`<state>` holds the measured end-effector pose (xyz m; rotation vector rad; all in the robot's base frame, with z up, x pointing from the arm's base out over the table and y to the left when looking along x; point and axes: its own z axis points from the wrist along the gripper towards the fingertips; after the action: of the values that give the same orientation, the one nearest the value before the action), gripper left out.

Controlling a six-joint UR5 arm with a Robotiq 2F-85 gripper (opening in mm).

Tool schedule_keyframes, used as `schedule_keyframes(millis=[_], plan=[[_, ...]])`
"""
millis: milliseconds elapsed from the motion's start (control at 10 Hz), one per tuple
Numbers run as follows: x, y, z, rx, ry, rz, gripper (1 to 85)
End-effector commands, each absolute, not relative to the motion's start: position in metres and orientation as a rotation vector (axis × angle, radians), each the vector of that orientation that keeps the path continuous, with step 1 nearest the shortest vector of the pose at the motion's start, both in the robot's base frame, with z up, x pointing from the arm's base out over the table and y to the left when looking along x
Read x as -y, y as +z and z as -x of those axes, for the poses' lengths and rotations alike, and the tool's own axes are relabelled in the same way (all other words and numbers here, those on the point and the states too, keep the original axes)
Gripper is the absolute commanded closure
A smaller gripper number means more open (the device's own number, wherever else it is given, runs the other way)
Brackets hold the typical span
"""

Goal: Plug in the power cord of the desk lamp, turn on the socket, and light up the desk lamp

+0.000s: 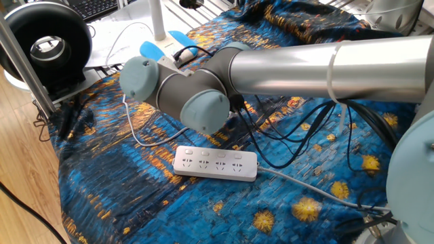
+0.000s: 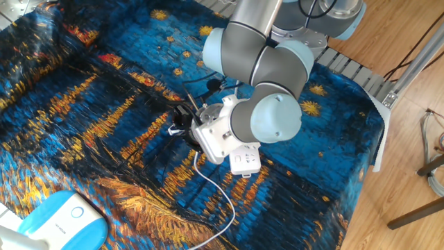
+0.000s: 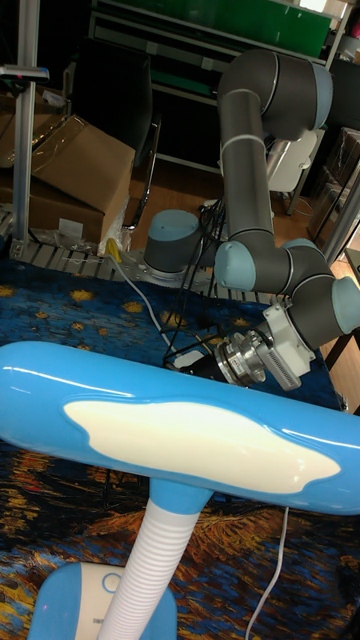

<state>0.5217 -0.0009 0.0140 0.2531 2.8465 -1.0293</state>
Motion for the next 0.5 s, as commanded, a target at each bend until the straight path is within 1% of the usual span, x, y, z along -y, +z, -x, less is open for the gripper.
schedule_keyframes(millis=[0, 200, 400], plan=[[0.0063, 0.0087, -0.5188, -2.840, -1.033, -0.271, 61.7], [0.0077, 0.0089, -0.5197, -2.839, -1.035, -0.267, 61.7], [0.0079, 0.0084, -0.5195, -2.840, -1.033, -0.271, 66.3]])
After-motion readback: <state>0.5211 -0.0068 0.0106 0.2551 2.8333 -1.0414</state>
